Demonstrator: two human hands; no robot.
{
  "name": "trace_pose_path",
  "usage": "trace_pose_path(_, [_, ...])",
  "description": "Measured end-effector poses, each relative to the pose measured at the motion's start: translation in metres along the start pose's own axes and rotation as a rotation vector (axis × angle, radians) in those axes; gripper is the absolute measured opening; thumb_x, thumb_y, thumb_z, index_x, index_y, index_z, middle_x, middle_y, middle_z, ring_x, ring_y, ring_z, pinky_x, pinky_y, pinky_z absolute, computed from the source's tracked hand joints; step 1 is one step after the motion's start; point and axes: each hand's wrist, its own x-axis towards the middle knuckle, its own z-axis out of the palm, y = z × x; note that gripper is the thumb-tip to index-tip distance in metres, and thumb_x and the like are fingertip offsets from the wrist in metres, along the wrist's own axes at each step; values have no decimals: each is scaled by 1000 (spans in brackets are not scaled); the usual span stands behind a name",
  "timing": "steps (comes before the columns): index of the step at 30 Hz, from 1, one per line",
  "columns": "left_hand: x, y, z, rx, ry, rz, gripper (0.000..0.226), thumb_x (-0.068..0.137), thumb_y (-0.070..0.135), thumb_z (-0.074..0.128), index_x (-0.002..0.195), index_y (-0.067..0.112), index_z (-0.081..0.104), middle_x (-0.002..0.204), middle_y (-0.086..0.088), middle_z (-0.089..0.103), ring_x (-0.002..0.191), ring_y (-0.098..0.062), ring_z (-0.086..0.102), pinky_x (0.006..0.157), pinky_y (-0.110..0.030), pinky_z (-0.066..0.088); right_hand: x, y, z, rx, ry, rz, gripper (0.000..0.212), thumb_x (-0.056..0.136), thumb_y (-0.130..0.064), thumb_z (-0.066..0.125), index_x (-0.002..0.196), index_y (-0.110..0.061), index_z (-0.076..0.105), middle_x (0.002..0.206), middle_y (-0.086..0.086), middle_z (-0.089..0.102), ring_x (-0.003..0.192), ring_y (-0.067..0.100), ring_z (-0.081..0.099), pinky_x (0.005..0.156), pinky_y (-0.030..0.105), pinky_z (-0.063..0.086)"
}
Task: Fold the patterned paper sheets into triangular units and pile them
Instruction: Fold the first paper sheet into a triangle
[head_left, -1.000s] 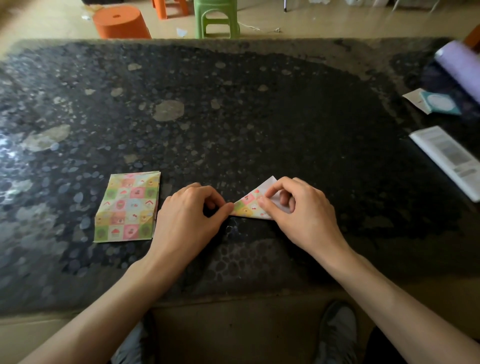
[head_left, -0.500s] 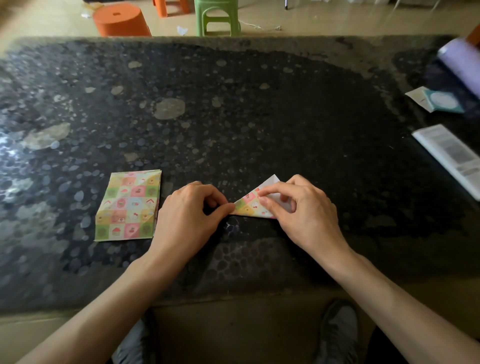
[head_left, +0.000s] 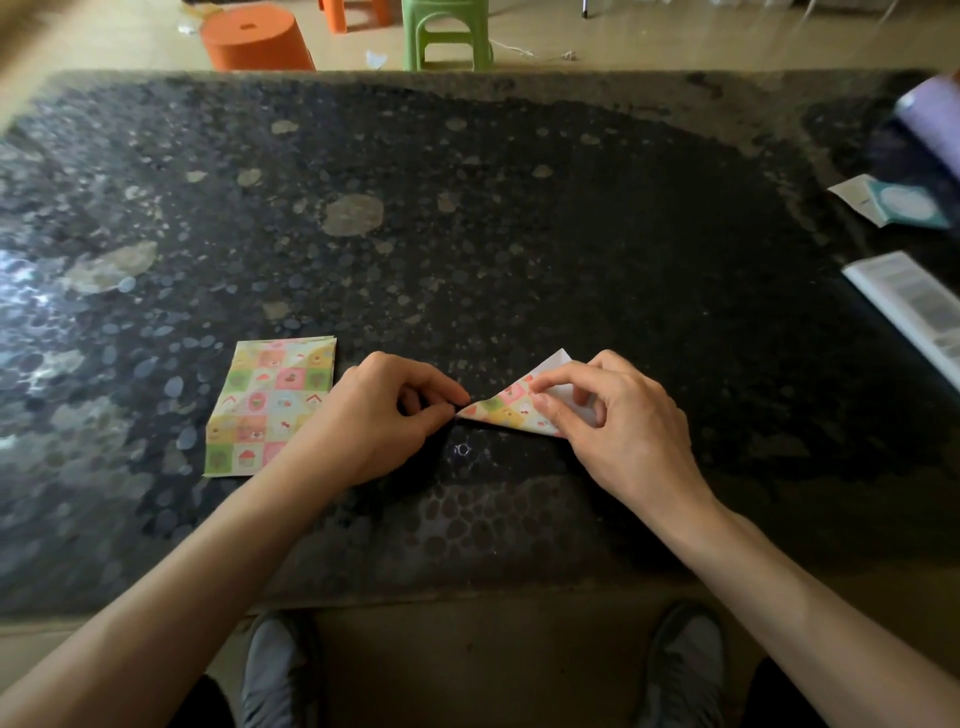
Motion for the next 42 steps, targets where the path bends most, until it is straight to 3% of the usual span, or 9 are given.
trace_pose_path(2, [-2, 5, 3, -25, 58, -22, 11, 95, 36, 68, 92, 37, 79, 59, 19, 62, 55, 0, 56, 52, -14, 37, 0, 0, 0, 2, 0, -2, 18, 94, -50, 68, 110, -43, 72, 94, -17, 53, 80, 4, 56, 58, 22, 51])
trace_pose_path(4, [-5, 10, 9, -6, 121, -22, 17, 93, 48, 67, 87, 37, 78, 56, 22, 60, 57, 3, 56, 50, -14, 36, 0, 0, 0, 3, -2, 0, 18, 93, -50, 68, 109, -43, 72, 94, -17, 53, 80, 3, 56, 59, 22, 51])
trace_pose_path(7, [-9, 13, 17, 72, 215, -6, 18, 87, 56, 70, 82, 39, 74, 65, 20, 61, 65, 4, 56, 52, -16, 32, 0, -1, -1, -1, -3, 2, 18, 93, -50, 68, 109, -42, 72, 94, -16, 54, 81, 4, 56, 60, 24, 53])
trace_pose_path(11, [-11, 11, 21, 141, 263, 22, 17, 82, 54, 76, 82, 38, 71, 79, 16, 59, 71, 0, 54, 57, -20, 33, 0, -1, -2, -5, 0, 6, 17, 94, -50, 68, 109, -43, 72, 94, -16, 54, 82, 5, 56, 60, 23, 51])
trace_pose_path(19, [-9, 10, 20, 118, 244, 20, 17, 78, 51, 82, 80, 39, 70, 77, 13, 60, 72, -1, 53, 57, -23, 36, -1, -1, -2, -15, -12, 8, 19, 94, -51, 67, 110, -42, 73, 98, -15, 56, 83, 5, 58, 61, 23, 53])
trace_pose_path(27, [-9, 10, 14, 77, 174, 7, 3, 84, 41, 80, 85, 42, 77, 74, 18, 57, 68, 0, 53, 58, -21, 34, -1, 0, -3, -8, -21, 6, 17, 94, -50, 68, 107, -41, 73, 96, -17, 55, 77, 0, 53, 57, 19, 45])
trace_pose_path(37, [-8, 11, 10, 110, 130, 20, 5, 88, 40, 77, 88, 45, 76, 84, 20, 56, 72, -2, 53, 59, -19, 35, 0, -4, -4, -53, -46, 19, 14, 97, -52, 63, 104, -42, 68, 93, -17, 51, 75, 0, 52, 55, 17, 39])
trace_pose_path(42, [-7, 11, 9, 108, 129, 25, 4, 86, 40, 78, 89, 43, 78, 81, 21, 55, 68, -1, 53, 57, -18, 34, -1, -8, -5, -59, -19, 15, 24, 93, -64, 61, 100, -42, 65, 90, -17, 48, 74, 3, 52, 52, 20, 34])
